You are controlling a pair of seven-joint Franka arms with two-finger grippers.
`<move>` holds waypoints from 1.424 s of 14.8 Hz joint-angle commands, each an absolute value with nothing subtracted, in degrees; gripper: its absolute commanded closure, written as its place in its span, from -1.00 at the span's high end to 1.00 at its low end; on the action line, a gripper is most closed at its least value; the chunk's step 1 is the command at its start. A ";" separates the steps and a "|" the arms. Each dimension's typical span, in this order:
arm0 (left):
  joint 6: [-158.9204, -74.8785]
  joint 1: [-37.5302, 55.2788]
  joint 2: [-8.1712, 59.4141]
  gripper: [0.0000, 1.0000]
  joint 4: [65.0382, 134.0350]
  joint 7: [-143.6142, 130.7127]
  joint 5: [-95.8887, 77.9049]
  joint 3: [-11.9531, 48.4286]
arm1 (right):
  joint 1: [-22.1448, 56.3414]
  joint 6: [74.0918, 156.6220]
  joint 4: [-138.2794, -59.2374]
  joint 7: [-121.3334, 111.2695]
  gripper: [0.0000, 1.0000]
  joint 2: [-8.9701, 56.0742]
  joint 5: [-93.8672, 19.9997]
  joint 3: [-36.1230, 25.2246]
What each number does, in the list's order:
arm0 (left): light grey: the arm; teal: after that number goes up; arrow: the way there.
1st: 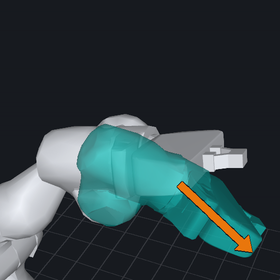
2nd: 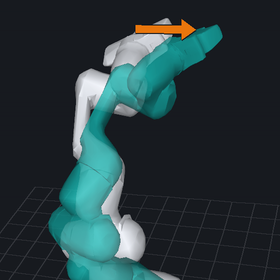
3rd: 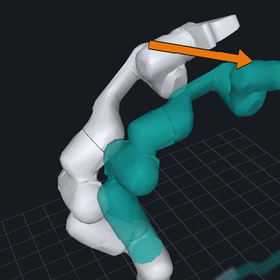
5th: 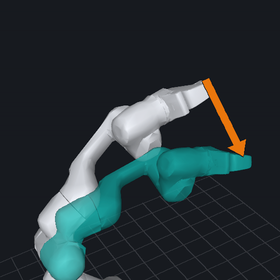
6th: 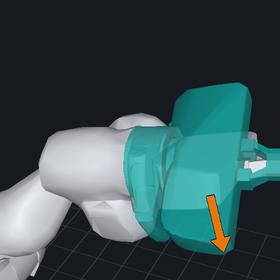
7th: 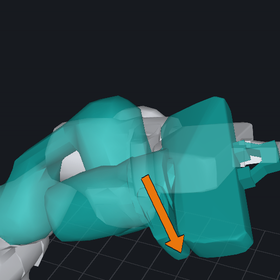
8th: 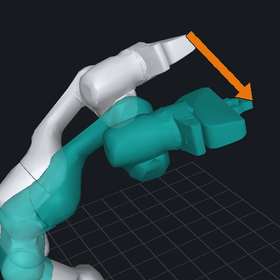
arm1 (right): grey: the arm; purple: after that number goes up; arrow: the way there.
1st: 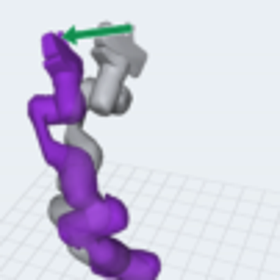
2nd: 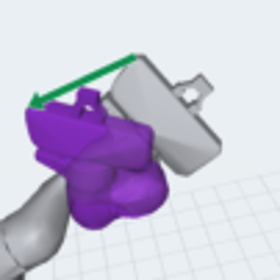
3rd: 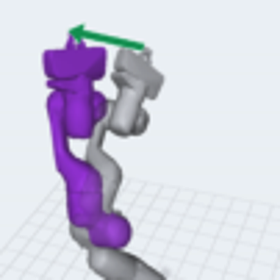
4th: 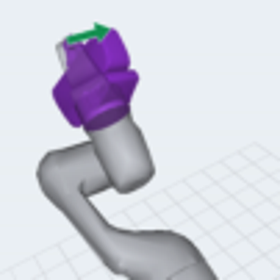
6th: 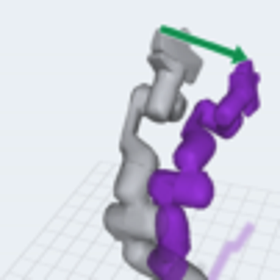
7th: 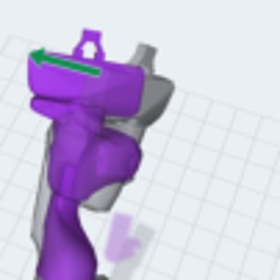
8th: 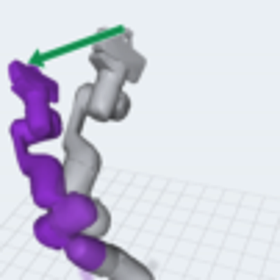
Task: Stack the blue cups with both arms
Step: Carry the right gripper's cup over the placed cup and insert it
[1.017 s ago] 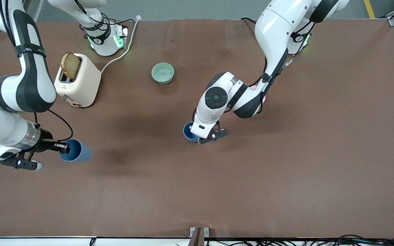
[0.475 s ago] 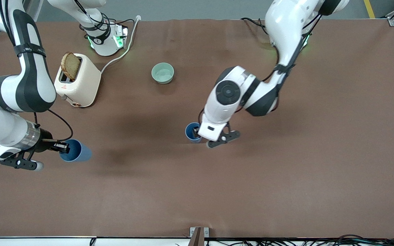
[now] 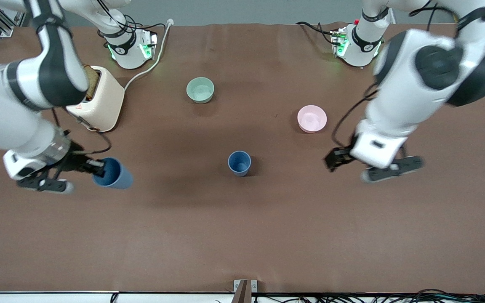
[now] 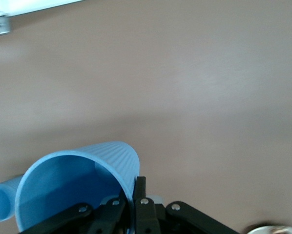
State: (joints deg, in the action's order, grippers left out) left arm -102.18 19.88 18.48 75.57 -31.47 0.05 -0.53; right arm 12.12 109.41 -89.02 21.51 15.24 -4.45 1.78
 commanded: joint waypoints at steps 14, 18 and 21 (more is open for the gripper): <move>-90.53 8.00 -5.97 1.00 93.51 -2.29 0.35 0.17 | 37.79 127.08 -91.05 48.25 -0.97 26.62 -3.60 0.97; -89.30 5.10 -6.07 1.00 93.52 -2.46 1.14 3.60 | 39.11 129.90 -91.05 48.34 -0.97 29.00 -3.78 0.97; -89.04 5.10 -5.98 1.00 93.52 -1.85 1.14 3.78 | 39.29 130.69 -91.14 48.25 -0.96 30.15 -3.69 0.97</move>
